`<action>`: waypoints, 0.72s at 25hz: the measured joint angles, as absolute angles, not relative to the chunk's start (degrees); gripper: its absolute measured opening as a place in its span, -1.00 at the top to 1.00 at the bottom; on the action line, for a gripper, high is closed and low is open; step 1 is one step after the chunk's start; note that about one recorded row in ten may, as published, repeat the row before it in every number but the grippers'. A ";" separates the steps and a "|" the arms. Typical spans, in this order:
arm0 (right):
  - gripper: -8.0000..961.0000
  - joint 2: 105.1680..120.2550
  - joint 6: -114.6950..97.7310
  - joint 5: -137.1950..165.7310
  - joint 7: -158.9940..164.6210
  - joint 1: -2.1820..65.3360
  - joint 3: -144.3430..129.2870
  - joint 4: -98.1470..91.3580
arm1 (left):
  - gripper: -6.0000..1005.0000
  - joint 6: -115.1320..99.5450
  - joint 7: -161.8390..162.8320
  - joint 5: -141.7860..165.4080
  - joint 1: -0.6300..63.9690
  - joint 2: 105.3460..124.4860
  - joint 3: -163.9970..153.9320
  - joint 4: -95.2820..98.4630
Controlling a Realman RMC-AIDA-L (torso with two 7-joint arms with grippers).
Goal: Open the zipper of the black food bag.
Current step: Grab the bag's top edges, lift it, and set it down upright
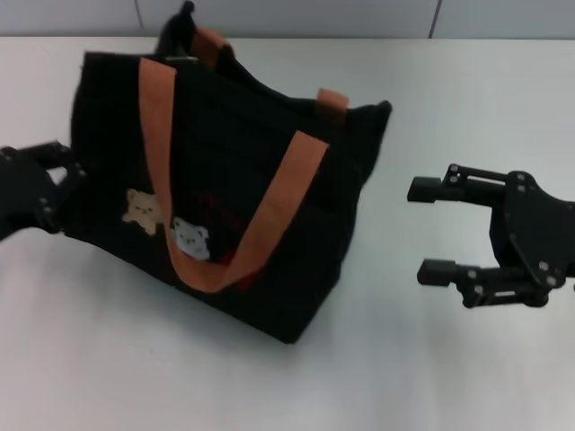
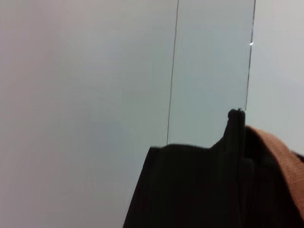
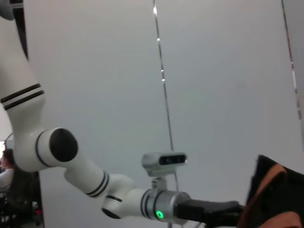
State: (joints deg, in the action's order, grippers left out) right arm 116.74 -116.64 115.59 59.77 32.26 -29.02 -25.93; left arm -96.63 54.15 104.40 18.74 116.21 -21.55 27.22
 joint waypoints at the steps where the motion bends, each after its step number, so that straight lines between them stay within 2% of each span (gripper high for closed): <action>1: -0.68 116.80 -116.08 115.24 60.31 32.26 -29.00 -25.91 | 0.78 -98.31 53.74 104.33 18.76 115.67 -20.77 28.08; 7: -0.68 117.74 -112.71 114.74 63.23 32.59 -29.37 -25.60 | 0.78 -101.85 53.02 103.65 18.92 114.97 -19.57 31.45; 9: -0.68 119.06 -108.30 114.74 65.25 33.62 -29.95 -24.49 | 0.79 -104.67 52.98 101.62 18.96 114.94 -19.51 34.41; 12: -0.68 119.19 -107.16 114.78 65.58 34.25 -30.25 -23.31 | 0.79 -105.30 52.96 101.11 19.03 114.94 -19.50 34.90; 18: -0.68 119.65 -96.17 114.96 65.66 42.34 -35.32 -10.00 | 0.79 -109.90 50.76 99.01 21.23 115.18 -20.16 36.40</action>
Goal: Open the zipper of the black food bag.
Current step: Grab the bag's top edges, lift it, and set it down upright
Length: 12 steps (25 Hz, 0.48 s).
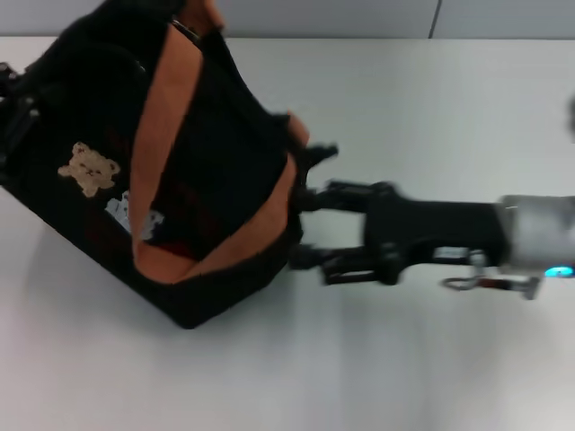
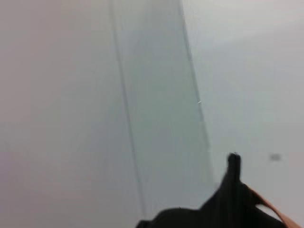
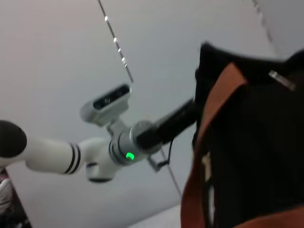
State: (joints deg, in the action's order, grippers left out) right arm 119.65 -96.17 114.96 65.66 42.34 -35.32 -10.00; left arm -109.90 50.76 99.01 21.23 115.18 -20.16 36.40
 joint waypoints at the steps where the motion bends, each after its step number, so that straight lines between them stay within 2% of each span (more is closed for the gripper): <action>1: -0.68 119.65 -96.17 114.96 65.66 42.34 -35.32 -10.00 | 0.79 -110.27 50.24 99.02 21.67 115.38 -20.41 36.40; 5: -0.68 119.84 -90.61 115.00 65.29 47.62 -36.75 -2.99 | 0.79 -110.86 48.98 99.14 22.98 116.12 -21.91 36.35; 12: -0.68 119.65 -91.03 114.91 65.83 45.60 -36.40 -4.21 | 0.79 -110.99 46.29 99.18 22.56 116.81 -23.52 35.74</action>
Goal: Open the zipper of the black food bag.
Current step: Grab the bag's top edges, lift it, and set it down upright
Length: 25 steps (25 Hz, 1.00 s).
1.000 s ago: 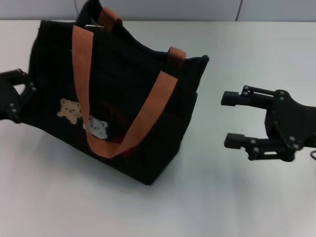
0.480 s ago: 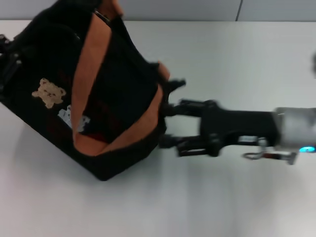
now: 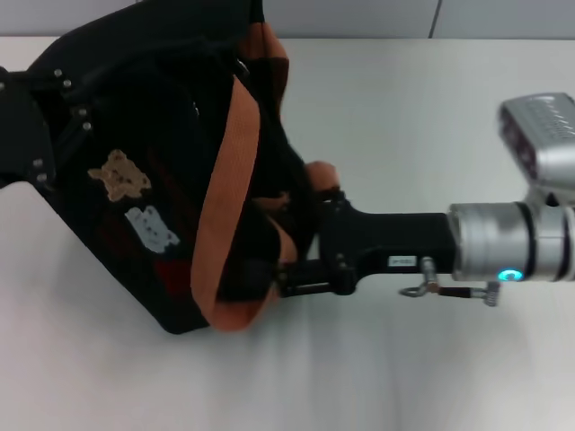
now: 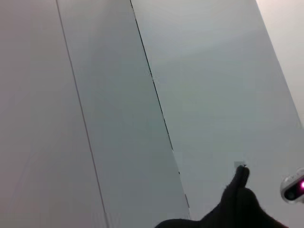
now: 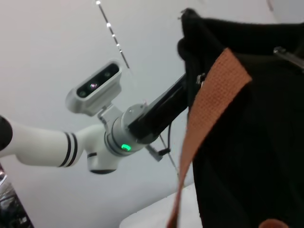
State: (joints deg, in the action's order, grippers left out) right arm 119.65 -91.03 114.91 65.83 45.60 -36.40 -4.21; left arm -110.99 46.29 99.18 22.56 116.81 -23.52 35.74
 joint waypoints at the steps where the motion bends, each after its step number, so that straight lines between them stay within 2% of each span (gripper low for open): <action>1: -0.68 119.52 -91.82 114.89 66.54 44.35 -36.45 -5.56 | 0.79 -111.01 46.02 99.21 22.35 116.91 -23.66 35.73; 8: -0.68 119.17 -98.71 114.73 72.07 33.56 -35.78 -18.02 | 0.79 -111.07 43.30 99.34 20.37 117.24 -26.30 34.69; 19: -0.68 118.08 -101.93 114.60 74.18 30.88 -27.72 -20.55 | 0.79 -111.11 42.06 99.35 20.17 118.27 -29.47 33.80; 25: -0.68 119.26 -102.21 113.88 63.59 31.93 -19.53 -18.59 | 0.80 -111.15 38.28 99.29 21.60 118.41 -30.04 28.68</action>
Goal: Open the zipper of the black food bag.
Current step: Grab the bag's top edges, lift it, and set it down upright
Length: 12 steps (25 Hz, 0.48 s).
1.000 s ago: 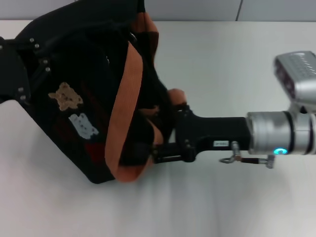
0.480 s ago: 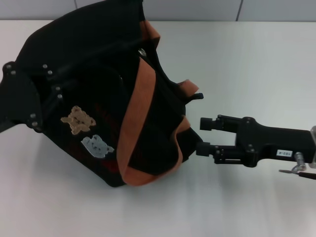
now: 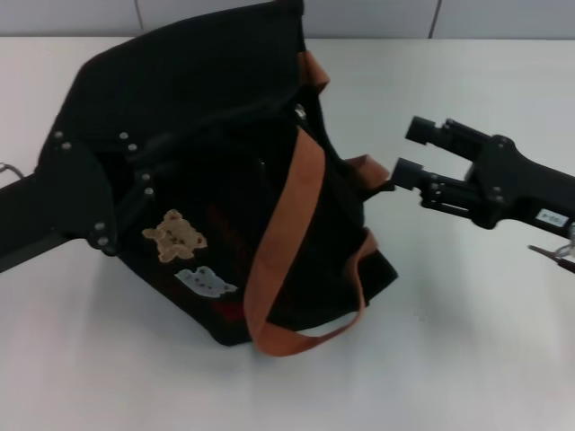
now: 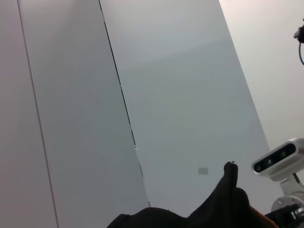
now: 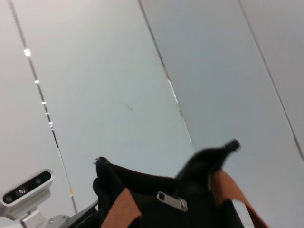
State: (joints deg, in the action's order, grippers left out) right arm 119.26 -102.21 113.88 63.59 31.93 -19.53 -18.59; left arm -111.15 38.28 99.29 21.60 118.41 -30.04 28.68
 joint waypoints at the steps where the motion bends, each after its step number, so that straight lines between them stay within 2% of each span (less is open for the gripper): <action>1: -0.68 119.32 -101.77 113.13 60.14 32.27 -19.53 -16.98 | 0.80 -111.04 37.91 99.38 21.81 118.43 -30.07 28.05; 6: -0.68 119.43 -100.94 108.06 41.73 32.62 -19.52 -8.10 | 0.80 -109.91 36.12 99.42 22.25 118.53 -31.75 26.65; 12: -0.69 119.52 -100.96 107.89 35.06 33.68 -20.08 -4.01 | 0.80 -108.75 35.09 99.40 22.66 118.56 -32.90 25.39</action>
